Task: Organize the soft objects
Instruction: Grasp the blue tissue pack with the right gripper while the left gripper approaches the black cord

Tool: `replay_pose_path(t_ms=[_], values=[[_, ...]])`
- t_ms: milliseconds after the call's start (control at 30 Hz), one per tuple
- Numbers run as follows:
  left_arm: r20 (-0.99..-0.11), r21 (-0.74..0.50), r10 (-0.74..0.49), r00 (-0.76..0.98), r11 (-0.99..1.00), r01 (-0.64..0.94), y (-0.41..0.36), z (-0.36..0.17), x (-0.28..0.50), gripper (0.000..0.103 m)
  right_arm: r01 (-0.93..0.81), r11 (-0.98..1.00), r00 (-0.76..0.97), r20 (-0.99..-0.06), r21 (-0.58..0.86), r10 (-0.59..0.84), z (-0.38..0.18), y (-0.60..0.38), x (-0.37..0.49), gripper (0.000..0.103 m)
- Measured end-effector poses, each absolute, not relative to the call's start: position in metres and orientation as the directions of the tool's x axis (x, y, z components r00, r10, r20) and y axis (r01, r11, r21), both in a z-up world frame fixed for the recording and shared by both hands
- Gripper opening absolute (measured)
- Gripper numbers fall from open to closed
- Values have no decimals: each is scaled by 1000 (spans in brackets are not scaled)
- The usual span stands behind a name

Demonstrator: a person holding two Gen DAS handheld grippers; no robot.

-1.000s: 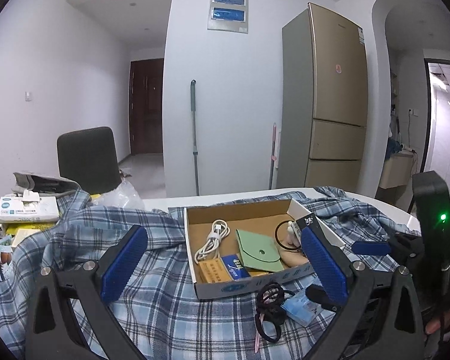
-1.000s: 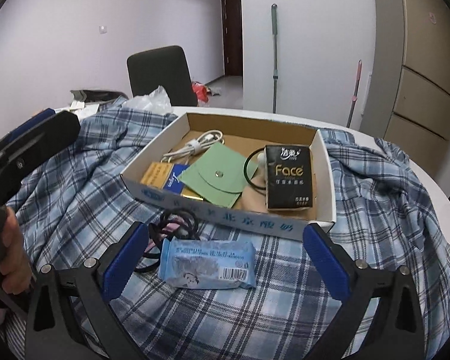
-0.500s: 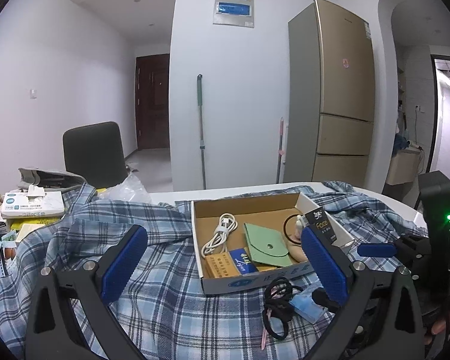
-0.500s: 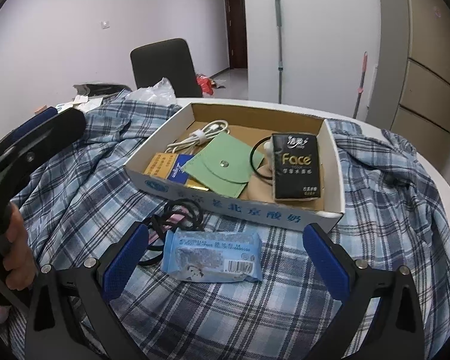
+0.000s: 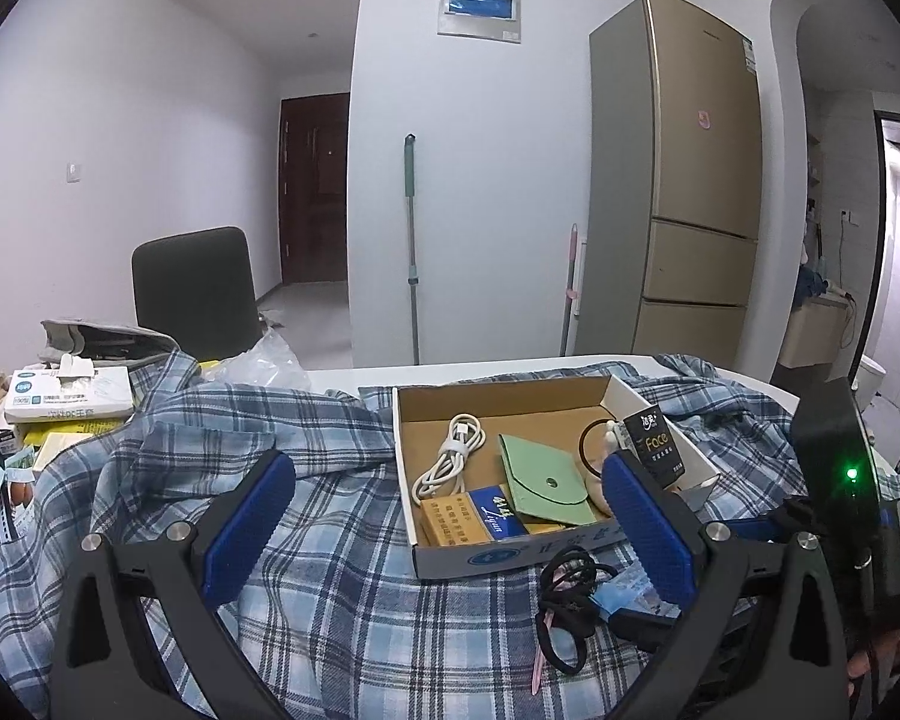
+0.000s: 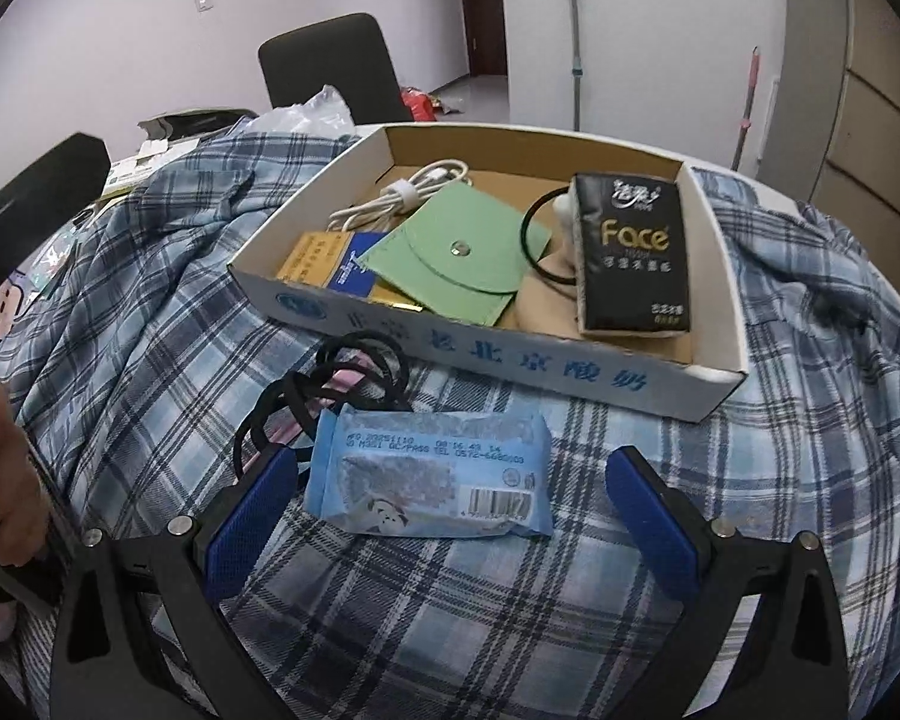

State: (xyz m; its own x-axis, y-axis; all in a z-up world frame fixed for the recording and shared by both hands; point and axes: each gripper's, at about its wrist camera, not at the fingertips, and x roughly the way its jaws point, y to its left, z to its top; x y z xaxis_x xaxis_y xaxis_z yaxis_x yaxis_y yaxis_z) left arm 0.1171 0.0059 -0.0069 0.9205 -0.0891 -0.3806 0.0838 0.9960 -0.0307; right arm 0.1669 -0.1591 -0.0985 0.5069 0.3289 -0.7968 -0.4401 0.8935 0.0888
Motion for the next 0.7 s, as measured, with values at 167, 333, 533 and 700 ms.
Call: replay_pose_path(t_ms=[167, 333, 533, 700], values=[[-383, -30, -88, 919, 996, 83, 5, -7, 117, 103, -463, 881, 467, -816, 102, 340, -105, -154, 169, 79], [-392, -34, -86, 916, 996, 79, 6, -9, 119, 103, -449, 890, 484, -816, 78, 316, -103, -154, 168, 73], [-401, -26, -88, 912, 996, 85, 4, -10, 121, 103, -442, 896, 565, -761, 49, 320, -77, -165, 158, 73], [-439, -3, -113, 891, 992, 124, -4, -15, 126, 103, -422, 906, 664, -690, -27, 289, -48, -180, 145, 73]])
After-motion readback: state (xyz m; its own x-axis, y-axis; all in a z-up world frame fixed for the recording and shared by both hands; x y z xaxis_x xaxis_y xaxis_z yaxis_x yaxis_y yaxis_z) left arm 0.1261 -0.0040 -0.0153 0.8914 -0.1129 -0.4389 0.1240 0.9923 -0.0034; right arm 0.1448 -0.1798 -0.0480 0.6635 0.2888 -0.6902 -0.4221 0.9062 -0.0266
